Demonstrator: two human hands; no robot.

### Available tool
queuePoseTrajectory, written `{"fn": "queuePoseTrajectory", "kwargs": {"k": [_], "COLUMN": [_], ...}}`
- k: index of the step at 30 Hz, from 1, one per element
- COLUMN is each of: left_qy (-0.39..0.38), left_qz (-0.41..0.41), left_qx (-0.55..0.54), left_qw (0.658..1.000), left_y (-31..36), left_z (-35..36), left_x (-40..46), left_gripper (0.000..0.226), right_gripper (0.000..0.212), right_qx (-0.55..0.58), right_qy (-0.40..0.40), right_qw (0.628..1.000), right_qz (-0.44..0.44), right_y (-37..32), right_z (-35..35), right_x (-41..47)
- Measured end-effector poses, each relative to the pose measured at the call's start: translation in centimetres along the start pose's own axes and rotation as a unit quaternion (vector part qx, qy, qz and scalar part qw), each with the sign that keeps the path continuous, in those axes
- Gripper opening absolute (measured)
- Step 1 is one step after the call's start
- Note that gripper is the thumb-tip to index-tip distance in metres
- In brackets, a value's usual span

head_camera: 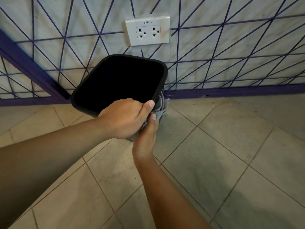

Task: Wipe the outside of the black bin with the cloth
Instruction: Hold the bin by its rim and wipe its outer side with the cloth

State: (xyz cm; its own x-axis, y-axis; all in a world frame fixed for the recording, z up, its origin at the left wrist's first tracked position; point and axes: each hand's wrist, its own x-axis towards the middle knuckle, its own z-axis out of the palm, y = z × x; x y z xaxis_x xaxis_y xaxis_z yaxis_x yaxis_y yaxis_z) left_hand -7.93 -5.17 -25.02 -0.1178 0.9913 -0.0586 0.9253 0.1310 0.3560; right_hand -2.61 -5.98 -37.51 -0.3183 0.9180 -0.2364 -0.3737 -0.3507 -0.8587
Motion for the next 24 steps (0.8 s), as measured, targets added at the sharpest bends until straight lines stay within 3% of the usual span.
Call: {"fn": "queuePoseTrajectory", "kwargs": {"k": [3,6,8,10,13,18,21,24], "left_qy": [0.007,-0.006,-0.008,-0.004,-0.011,-0.006,-0.01,-0.013], "left_qz": [-0.002,0.002,0.003,0.001,0.002,0.003,0.003,-0.001], "left_qx": [0.004,-0.004,-0.001,0.001,-0.006,-0.007,-0.003,0.008], "left_qw": [1.0,1.0,1.0,1.0,1.0,1.0,1.0,1.0], "left_y": [0.1,0.0,-0.1,0.0,-0.1,0.0,-0.1,-0.1], "left_z": [0.1,0.0,0.0,0.0,0.0,0.0,-0.1,0.0], "left_x": [-0.1,0.0,0.1,0.0,-0.1,-0.1,-0.1,0.1], "left_gripper": [0.06,0.059,0.061,0.062,0.061,0.06,0.058,0.061], "right_gripper": [0.142,0.14,0.135,0.14,0.15,0.147,0.141,0.147], "right_qx": [0.009,-0.017,-0.018,0.004,-0.004,0.014,-0.006,0.015], "right_qy": [0.024,-0.022,-0.009,0.019,-0.015,0.032,-0.007,0.01], "right_qw": [1.0,1.0,1.0,1.0,1.0,0.999,1.0,1.0], "right_qz": [0.002,0.004,-0.007,0.012,0.019,0.025,0.021,0.021], "right_y": [0.3,0.2,0.8,0.7,0.1,0.1,-0.1,0.3], "right_z": [-0.8,-0.4,-0.6,-1.0,-0.4,-0.2,0.0,-0.3], "right_x": [1.0,-0.2,-0.1,0.5,-0.4,0.0,-0.4,-0.1]}}
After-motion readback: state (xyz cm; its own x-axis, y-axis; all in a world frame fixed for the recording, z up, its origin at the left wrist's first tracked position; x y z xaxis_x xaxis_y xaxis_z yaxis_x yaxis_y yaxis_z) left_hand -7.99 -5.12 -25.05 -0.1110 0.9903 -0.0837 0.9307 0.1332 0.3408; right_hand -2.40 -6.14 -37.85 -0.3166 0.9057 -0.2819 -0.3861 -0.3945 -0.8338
